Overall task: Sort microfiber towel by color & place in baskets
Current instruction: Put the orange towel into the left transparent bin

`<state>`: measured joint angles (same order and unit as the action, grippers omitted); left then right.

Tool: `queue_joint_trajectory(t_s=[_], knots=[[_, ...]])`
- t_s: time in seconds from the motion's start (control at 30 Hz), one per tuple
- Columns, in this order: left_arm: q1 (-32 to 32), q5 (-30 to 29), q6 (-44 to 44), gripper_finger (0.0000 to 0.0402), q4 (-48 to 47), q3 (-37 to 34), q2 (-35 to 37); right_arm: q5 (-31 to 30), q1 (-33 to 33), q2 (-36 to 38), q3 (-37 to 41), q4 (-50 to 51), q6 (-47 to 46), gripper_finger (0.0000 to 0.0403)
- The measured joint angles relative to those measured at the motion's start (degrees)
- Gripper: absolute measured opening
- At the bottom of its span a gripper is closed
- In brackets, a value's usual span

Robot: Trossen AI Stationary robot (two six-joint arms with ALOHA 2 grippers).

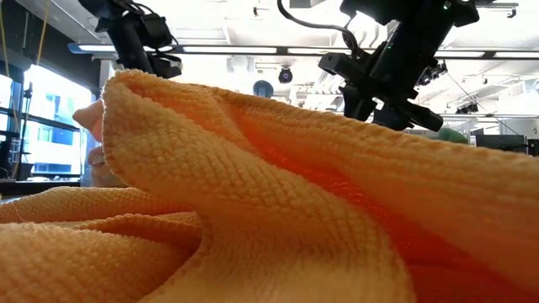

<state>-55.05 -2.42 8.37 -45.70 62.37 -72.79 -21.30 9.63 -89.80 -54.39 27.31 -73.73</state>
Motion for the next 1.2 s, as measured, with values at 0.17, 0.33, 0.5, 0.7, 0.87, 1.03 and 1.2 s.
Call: queue_joint_trajectory(t_s=[0.17, 0.33, 0.5, 0.7, 0.87, 1.03, 1.2], knots=[[0.0, 0.3, -2.5, 0.0118, -1.8, 0.0, -0.7, -1.3, 0.0, 0.0, 0.0, -0.2, -1.1, 0.0135], [0.0, 0.4, -4.5, 0.0149, -4.0, 0.0, -2.5, -1.3, 0.0, 0.0, 0.0, -0.2, -1.2, 0.0135], [0.0, -0.9, -4.6, 0.0196, -4.1, 0.0, -4.7, -1.3, 0.0, 0.0, 0.0, -0.2, -1.5, 0.0135], [0.0, -0.8, -3.8, 0.0237, -3.5, 0.2, -5.5, -1.3, 0.0, 0.0, 0.0, -0.2, -1.5, 0.0135], [-0.1, -0.7, -3.4, 0.024, -3.7, 3.5, -3.5, -1.3, 0.0, 0.0, 0.0, -0.2, -1.3, 0.0135], [0.0, -0.7, -2.9, 0.024, -4.0, 7.1, -1.7, -1.3, 0.0, 0.0, 0.0, -0.2, -1.0, 0.0135], [0.0, 1.3, -3.5, 0.024, -6.0, 7.6, -1.7, -1.4, 0.0, 0.0, 0.0, -0.2, -0.9, 0.0135]])
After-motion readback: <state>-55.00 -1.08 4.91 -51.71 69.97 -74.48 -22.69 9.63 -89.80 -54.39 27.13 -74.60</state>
